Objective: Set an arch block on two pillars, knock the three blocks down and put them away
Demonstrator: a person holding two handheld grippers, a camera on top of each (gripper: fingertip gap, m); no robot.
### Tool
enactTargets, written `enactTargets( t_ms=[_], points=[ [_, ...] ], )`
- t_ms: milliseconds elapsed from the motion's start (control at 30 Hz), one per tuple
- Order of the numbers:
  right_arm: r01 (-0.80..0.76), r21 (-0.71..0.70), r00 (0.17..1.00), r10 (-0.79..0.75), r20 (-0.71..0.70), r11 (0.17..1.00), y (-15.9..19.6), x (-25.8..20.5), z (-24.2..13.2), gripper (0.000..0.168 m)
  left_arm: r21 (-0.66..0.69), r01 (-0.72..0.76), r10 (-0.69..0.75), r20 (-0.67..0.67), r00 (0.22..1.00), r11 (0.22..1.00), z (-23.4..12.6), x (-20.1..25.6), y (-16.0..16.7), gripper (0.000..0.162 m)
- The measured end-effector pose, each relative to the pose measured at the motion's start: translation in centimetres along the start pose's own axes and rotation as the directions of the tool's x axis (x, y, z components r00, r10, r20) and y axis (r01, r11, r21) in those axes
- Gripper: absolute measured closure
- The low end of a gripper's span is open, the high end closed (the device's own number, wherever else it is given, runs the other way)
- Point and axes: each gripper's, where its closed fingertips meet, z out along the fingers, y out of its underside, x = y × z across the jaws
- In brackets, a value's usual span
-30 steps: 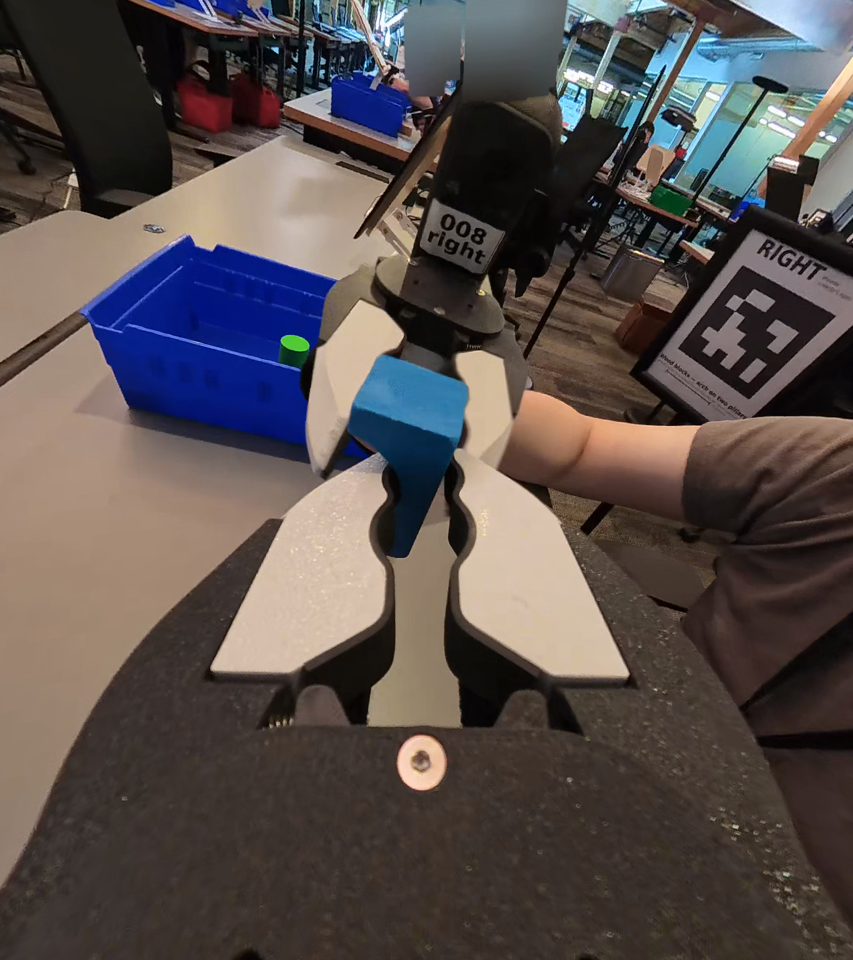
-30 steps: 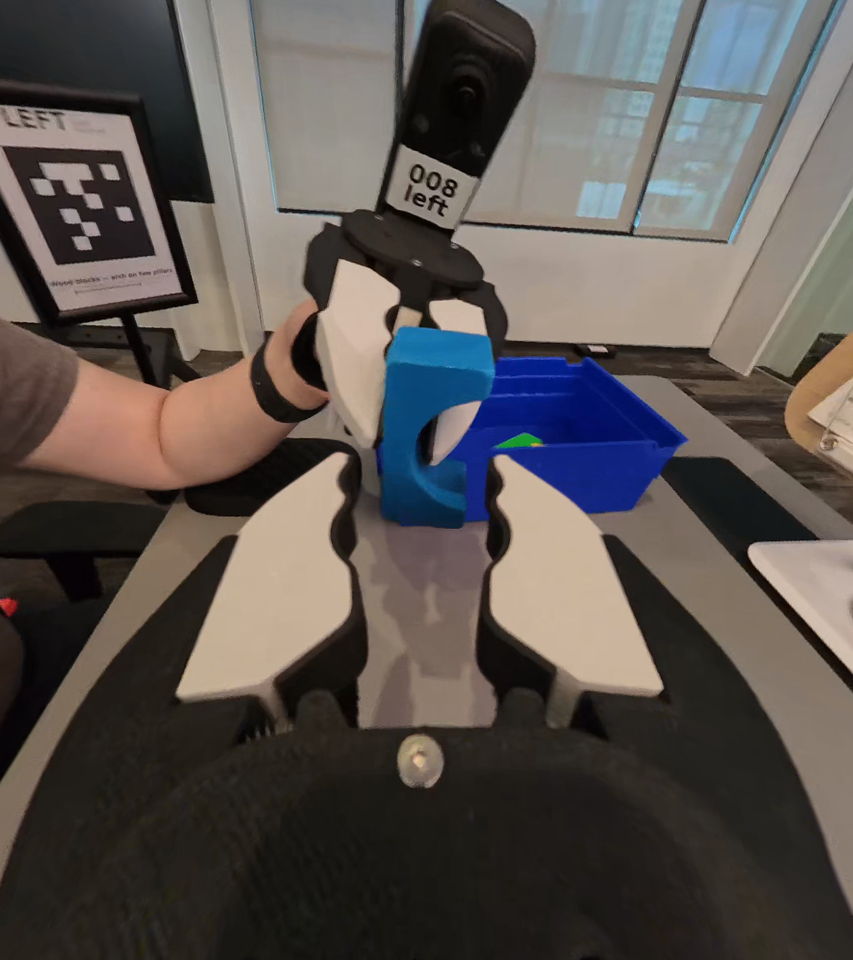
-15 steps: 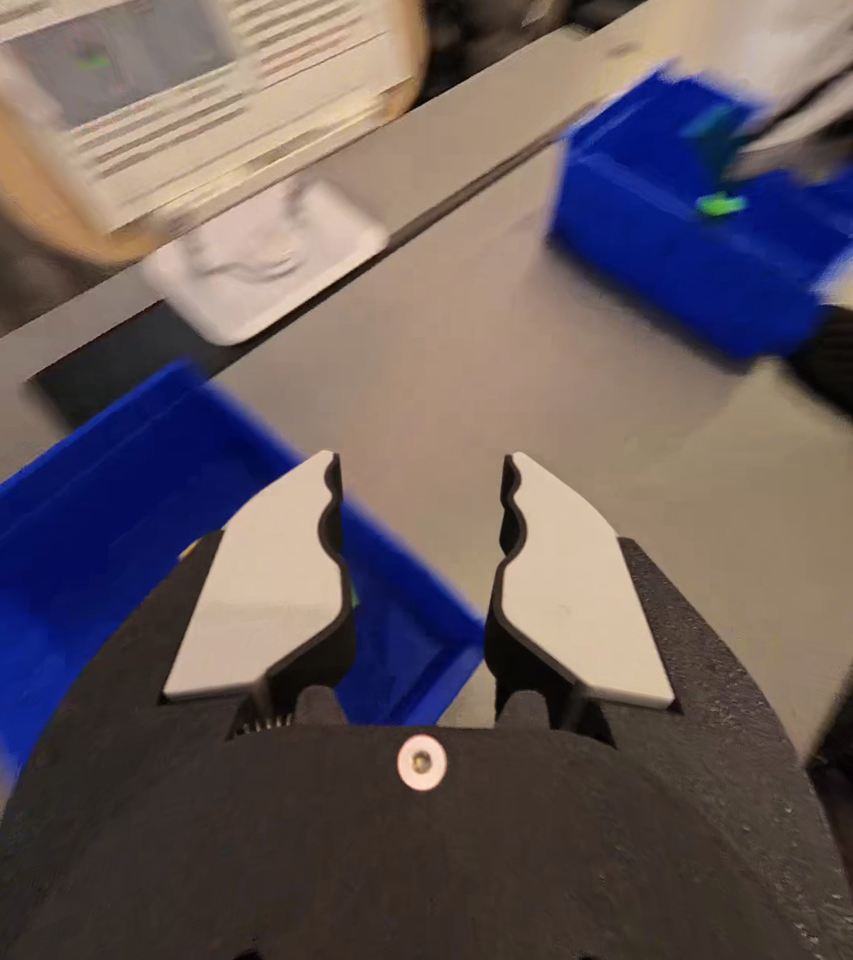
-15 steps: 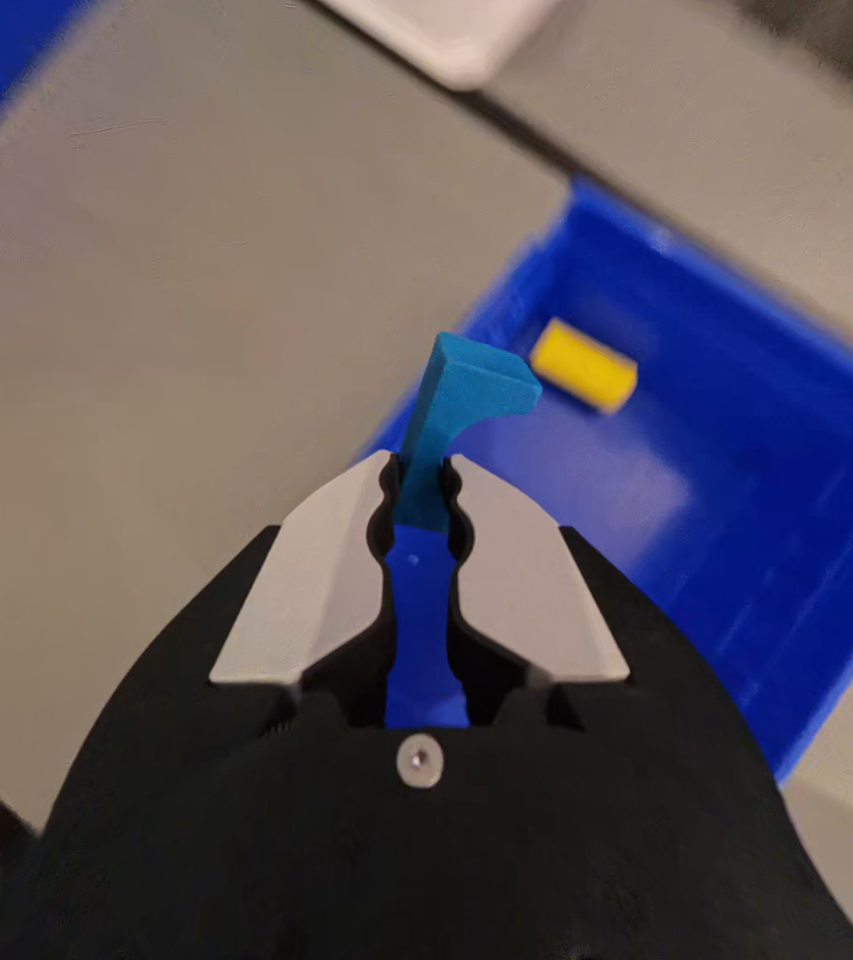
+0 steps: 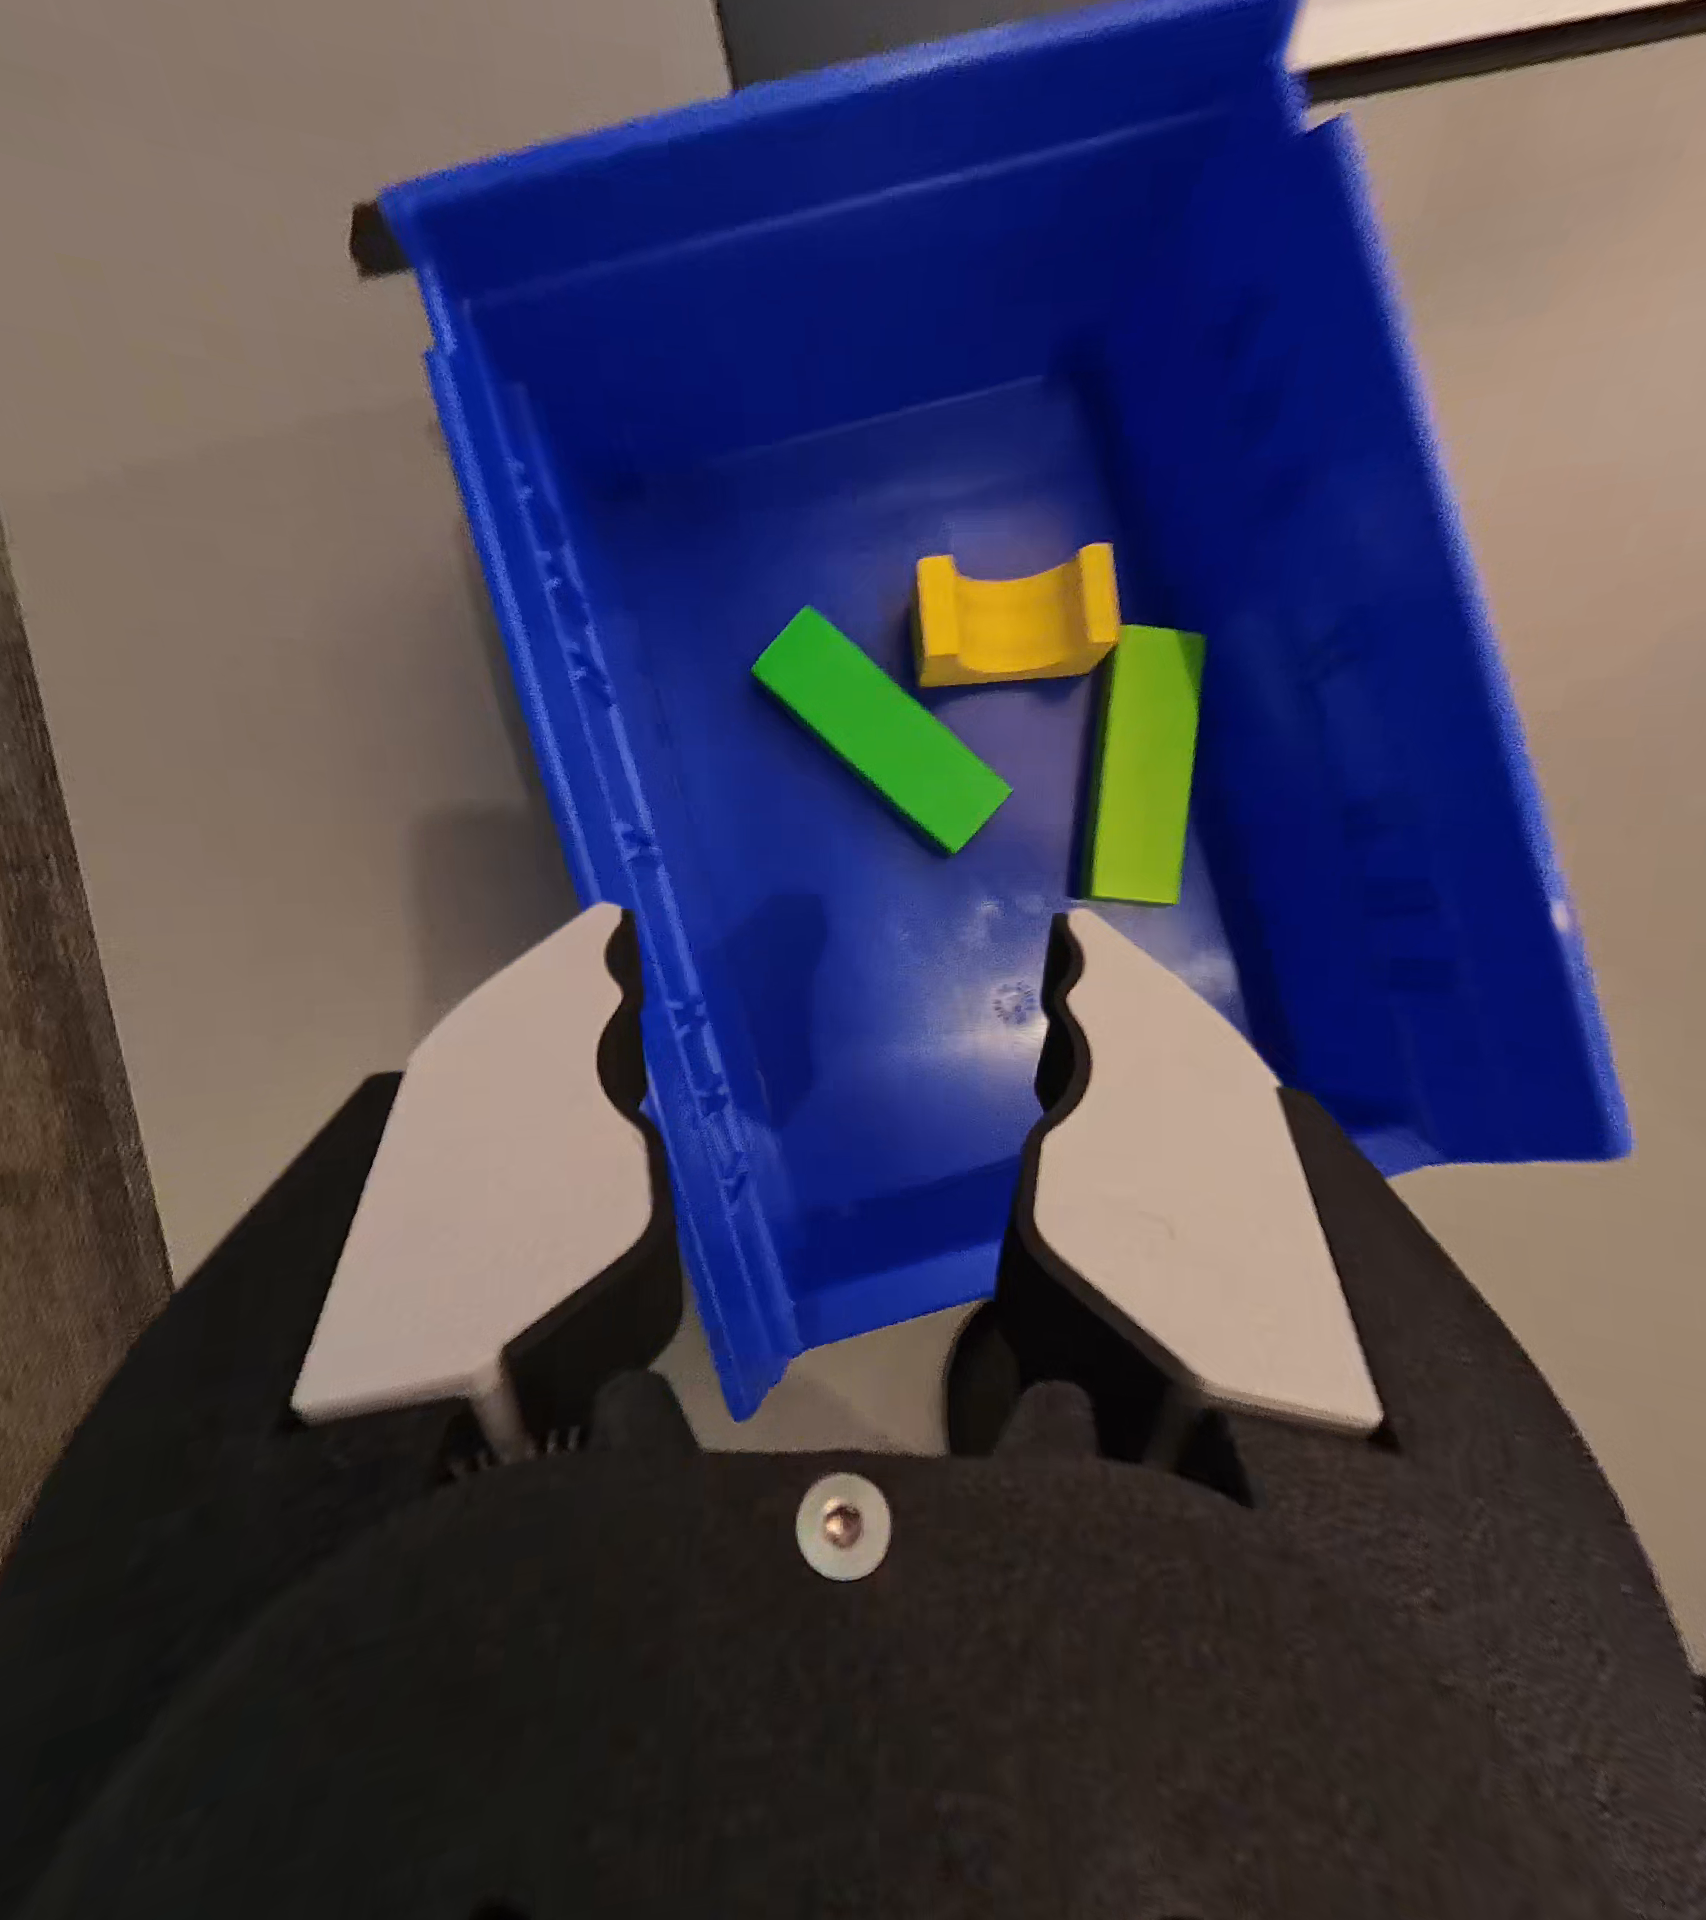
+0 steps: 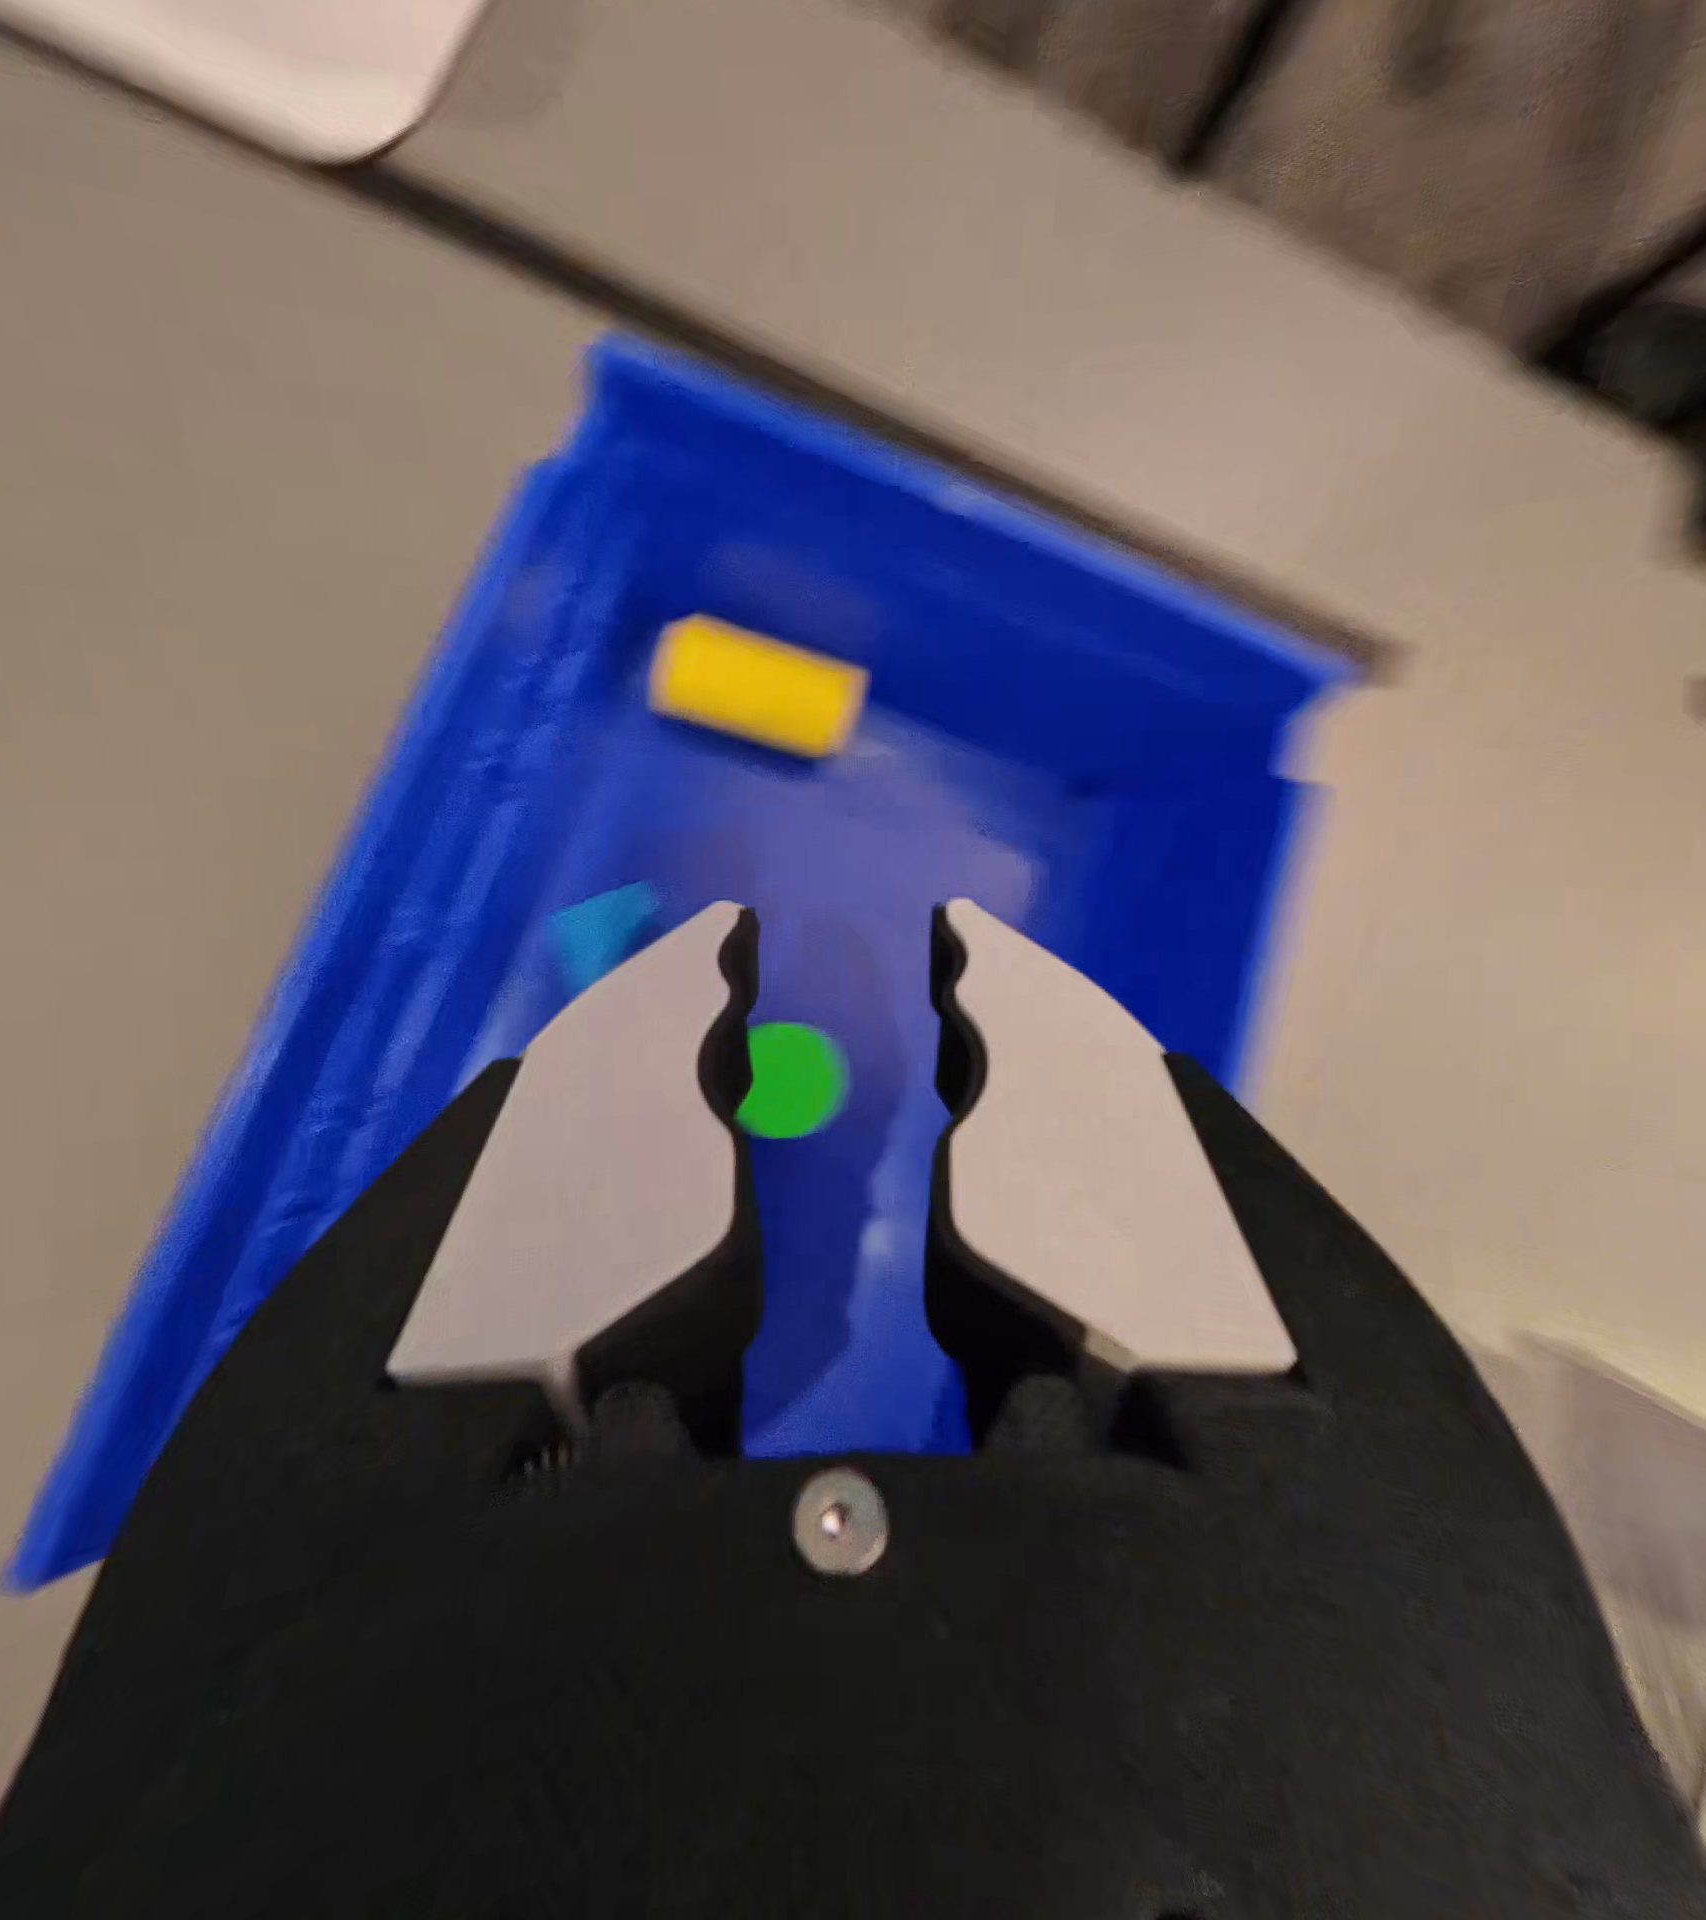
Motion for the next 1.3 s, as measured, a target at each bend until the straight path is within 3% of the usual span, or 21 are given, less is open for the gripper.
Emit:
enactTargets(
  t_ms=[67, 167, 333, 433, 500, 533, 600, 700, 767, 833, 967, 1100, 1200, 1300],
  points=[
    [-0.073, 0.062, 0.988, 0.081, -0.131, 0.995, 0.7, 4.3, -1.4, 0.135, -0.039, 0.008, -0.007, 0.027, 1.000, 0.999, 0.9, -1.0, 0.5, 0.088],
    [-0.190, -0.081, 0.967, 0.172, -0.189, 0.978, 5.8, 8.6, -0.5, 0.127, -0.052, 0.031, -0.031, 0.004, 1.000, 0.998, 2.2, -1.4, 0.6, 0.095],
    [-0.306, -0.258, 0.949, 0.315, -0.005, 0.917, 11.1, 8.3, 3.6, 0.124, -0.138, 0.060, -0.067, -0.052, 0.996, 0.989, 3.8, -1.0, 1.9, 0.105],
    [-0.281, -0.388, 0.942, 0.330, 0.063, 0.878, 13.1, 6.6, 4.5, 0.146, -0.183, 0.081, -0.092, -0.049, 0.995, 0.980, 3.9, -0.9, 2.4, 0.109],
    [-0.263, -0.409, 0.946, 0.317, 0.068, 0.874, 13.2, 6.3, 4.4, 0.149, -0.189, 0.083, -0.086, -0.004, 0.996, 0.979, 2.7, -1.0, 2.4, 0.100],
    [-0.251, -0.421, 0.943, 0.318, 0.097, 0.872, 13.2, 5.6, 4.4, 0.159, -0.153, 0.062, -0.060, 0.020, 0.998, 0.986, 1.9, -1.0, 1.9, 0.100],
    [-0.243, -0.440, 0.943, 0.317, 0.103, 0.864, 13.3, 5.3, 4.3, 0.159, -0.066, 0.034, -0.031, 0.044, 0.999, 0.997, 0.5, -0.9, 0.6, 0.103],
    [-0.239, -0.447, 0.946, 0.310, 0.092, 0.862, 13.3, 5.3, 4.3, 0.159, 0.032, 0.028, -0.034, 0.228, 0.973, 0.999, -1.0, -3.7, -0.5, 0.098],
    [-0.238, -0.447, 0.948, 0.307, 0.088, 0.862, 13.3, 5.3, 4.3, 0.159, 0.008, 0.049, -0.049, 0.310, 0.949, 0.999, -0.7, -5.5, 0.3, 0.099],
    [-0.242, -0.447, 0.946, 0.311, 0.087, 0.861, 13.4, 5.3, 4.3, 0.159, -0.122, 0.112, -0.077, 0.262, 0.962, 0.986, 1.2, -5.9, 2.7, 0.098],
    [-0.254, -0.447, 0.941, 0.327, 0.092, 0.857, 13.4, 5.2, 4.3, 0.159, -0.296, 0.175, -0.127, 0.174, 0.977, 0.939, 4.8, -6.2, 5.9, 0.122],
    [-0.262, -0.461, 0.931, 0.348, 0.111, 0.848, 13.4, 4.6, 4.2, 0.160, -0.373, 0.169, -0.164, 0.044, 0.985, 0.912, 6.3, -4.2, 6.9, 0.154],
    [-0.236, -0.484, 0.932, 0.338, 0.135, 0.843, 13.1, 3.4, 4.2, 0.160, -0.394, 0.125, -0.102, 0.080, 0.992, 0.911, 6.4, -4.1, 6.8, 0.153],
    [-0.206, -0.510, 0.941, 0.312, 0.133, 0.835, 12.3, 1.7, 4.5, 0.160, -0.394, 0.050, -0.054, 0.001, 0.999, 0.918, 7.0, -1.8, 6.1, 0.153]
  ],
)
